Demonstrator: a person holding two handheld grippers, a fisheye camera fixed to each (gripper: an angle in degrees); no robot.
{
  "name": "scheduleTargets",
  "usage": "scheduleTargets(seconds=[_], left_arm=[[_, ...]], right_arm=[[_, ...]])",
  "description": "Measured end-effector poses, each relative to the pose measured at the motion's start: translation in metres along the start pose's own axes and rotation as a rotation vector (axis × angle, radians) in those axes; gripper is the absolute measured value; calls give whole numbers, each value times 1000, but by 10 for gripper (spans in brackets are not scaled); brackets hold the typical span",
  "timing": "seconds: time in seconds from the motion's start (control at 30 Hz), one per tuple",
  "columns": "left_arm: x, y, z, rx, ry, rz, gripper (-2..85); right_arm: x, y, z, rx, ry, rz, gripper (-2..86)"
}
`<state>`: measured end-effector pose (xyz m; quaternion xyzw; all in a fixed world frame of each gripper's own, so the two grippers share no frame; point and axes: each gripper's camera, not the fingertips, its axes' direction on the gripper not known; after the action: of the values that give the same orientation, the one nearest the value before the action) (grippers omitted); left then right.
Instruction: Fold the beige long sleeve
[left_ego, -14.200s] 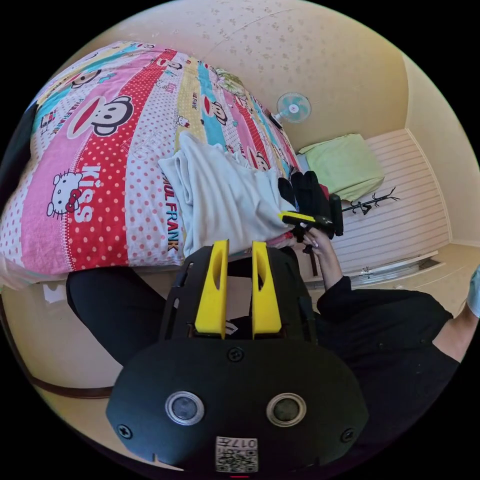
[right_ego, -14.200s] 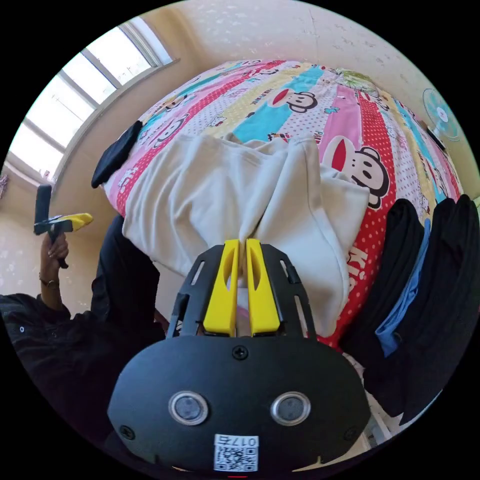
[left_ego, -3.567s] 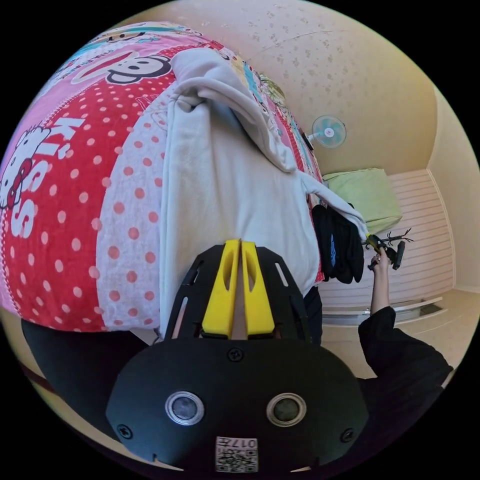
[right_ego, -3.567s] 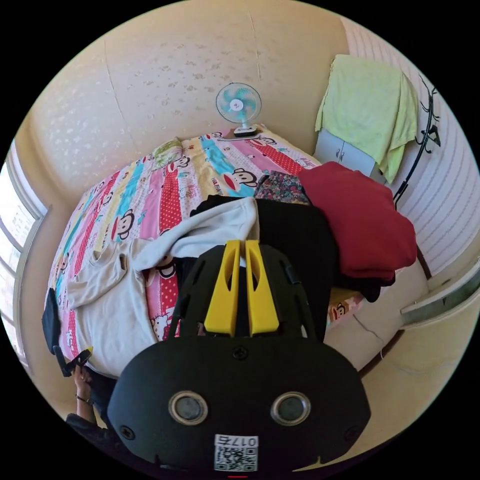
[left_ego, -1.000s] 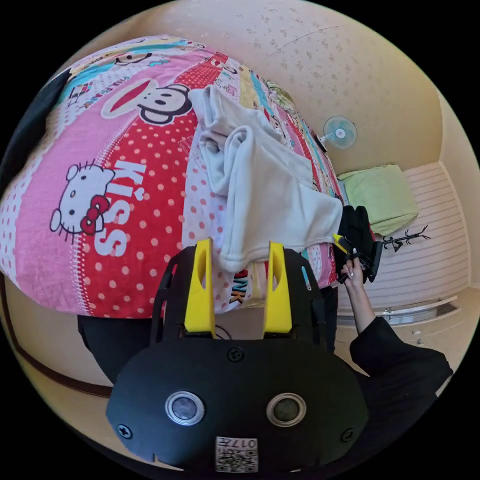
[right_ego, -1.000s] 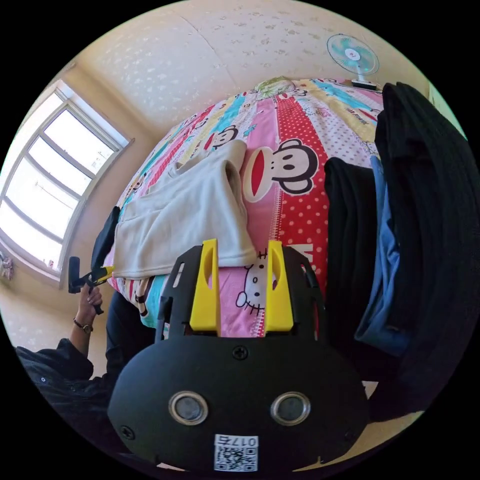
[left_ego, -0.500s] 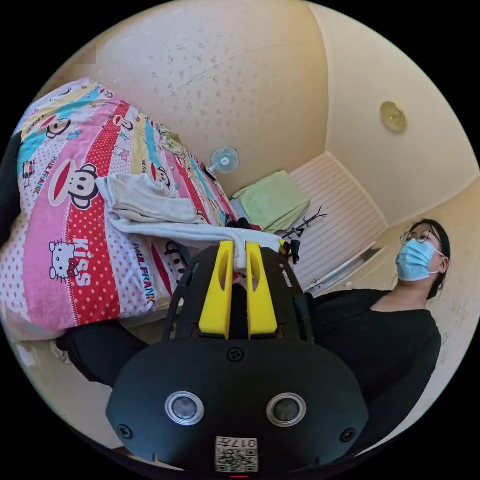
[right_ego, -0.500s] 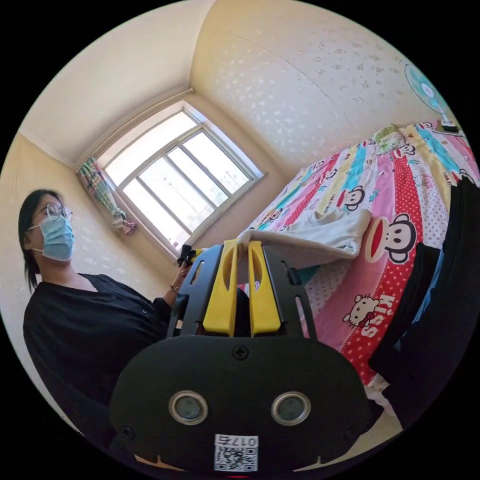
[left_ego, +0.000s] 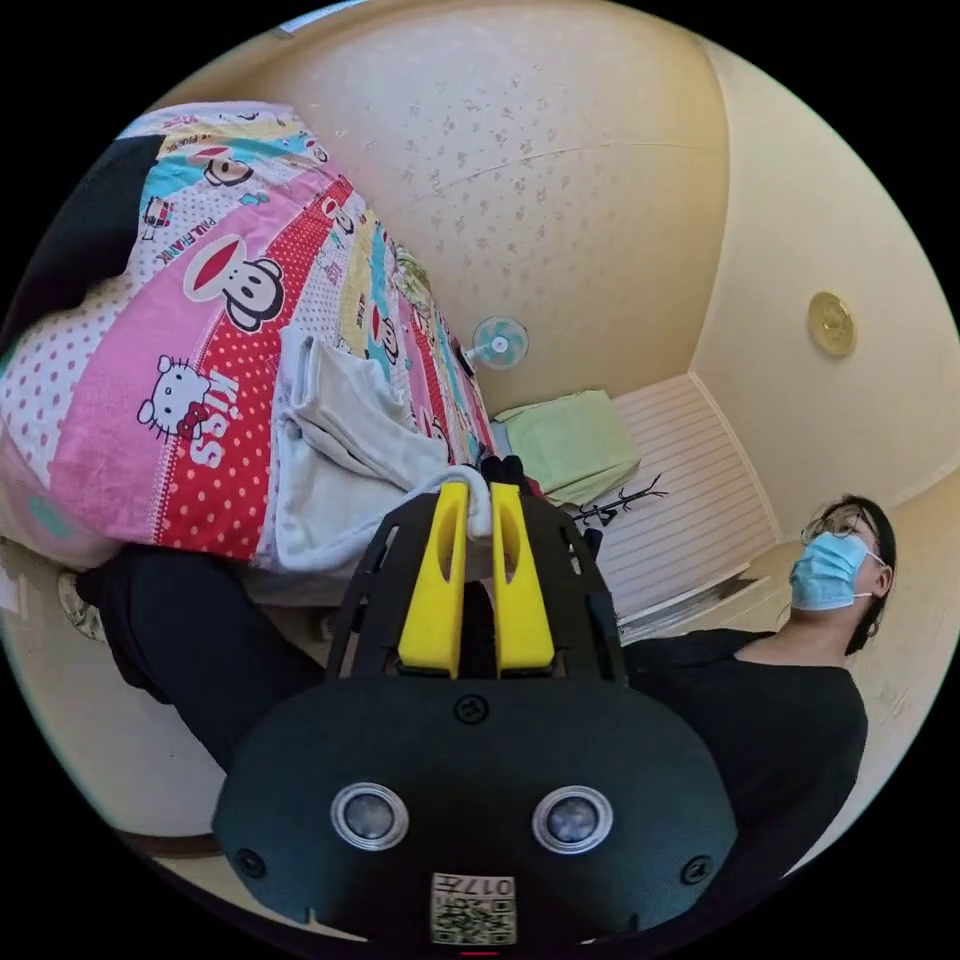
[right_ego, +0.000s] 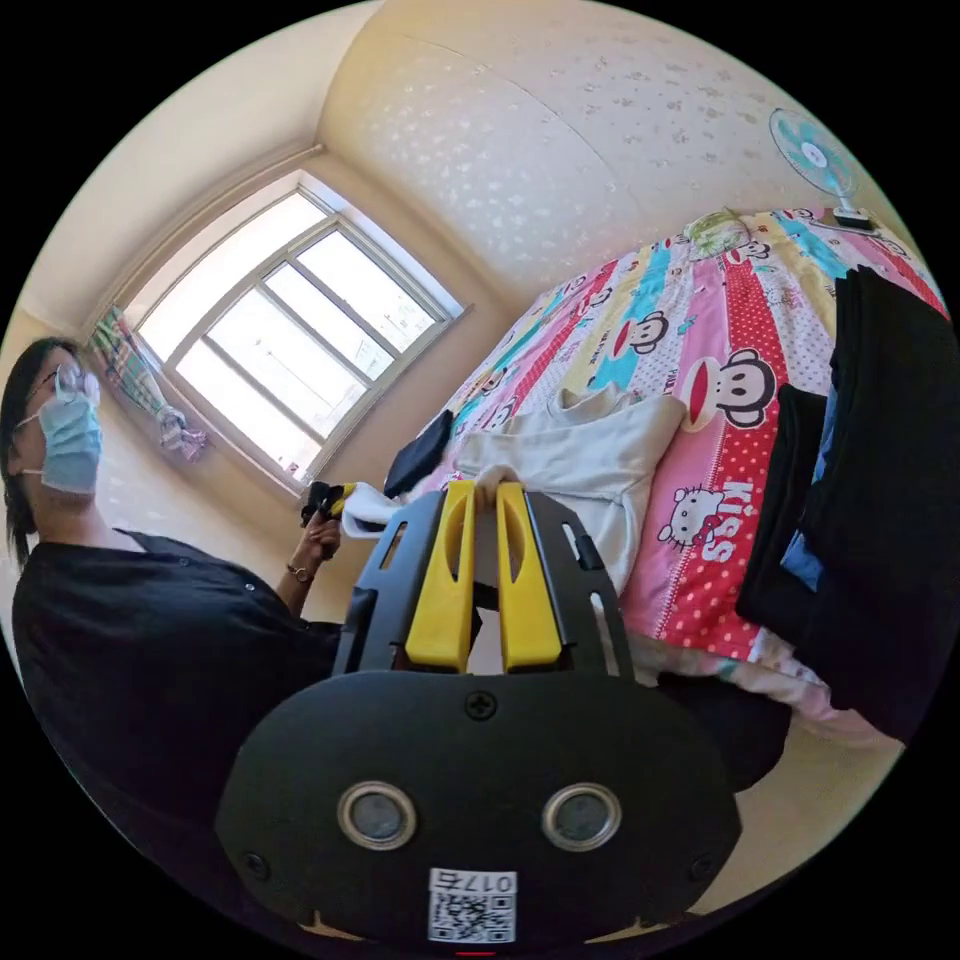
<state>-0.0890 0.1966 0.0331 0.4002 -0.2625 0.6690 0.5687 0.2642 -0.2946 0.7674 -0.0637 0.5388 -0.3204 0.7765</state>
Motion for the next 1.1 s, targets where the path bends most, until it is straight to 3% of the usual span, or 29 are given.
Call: scheduleTargets(seconds=[0.13, 0.2, 0.3, 0.43, 0.57, 0.67, 0.77, 0.93, 1.1], left_arm=[[-47, -111, 45, 84, 5, -45, 55], [-62, -179, 77, 104, -106, 9, 97], [-87, -206, 99, 124, -152, -87, 155], [-97, -152, 109, 164, -260, -70, 162], [-129, -55, 127, 145, -447, -196, 179], [-161, -12, 150, 99, -413, -326, 154], [-180, -5, 170, 110, -267, -385, 73], [-106, -40, 206, 149, -305, -200, 42], [33, -58, 344, -68, -246, 187, 40]], right_arm=[[64, -97, 55, 115, 118, 127, 40], [90, -142, 80, 114, 185, 182, 51], [115, -182, 115, 100, 297, 314, 90], [80, -164, 149, 85, 485, 196, 106], [71, -103, 206, -94, 668, 36, 83], [105, -55, 246, -247, 840, 14, 60], [110, -34, 241, -84, 841, -15, 44], [129, -50, 229, -137, 804, 46, 25], [149, -33, 186, -90, 714, 113, 11]])
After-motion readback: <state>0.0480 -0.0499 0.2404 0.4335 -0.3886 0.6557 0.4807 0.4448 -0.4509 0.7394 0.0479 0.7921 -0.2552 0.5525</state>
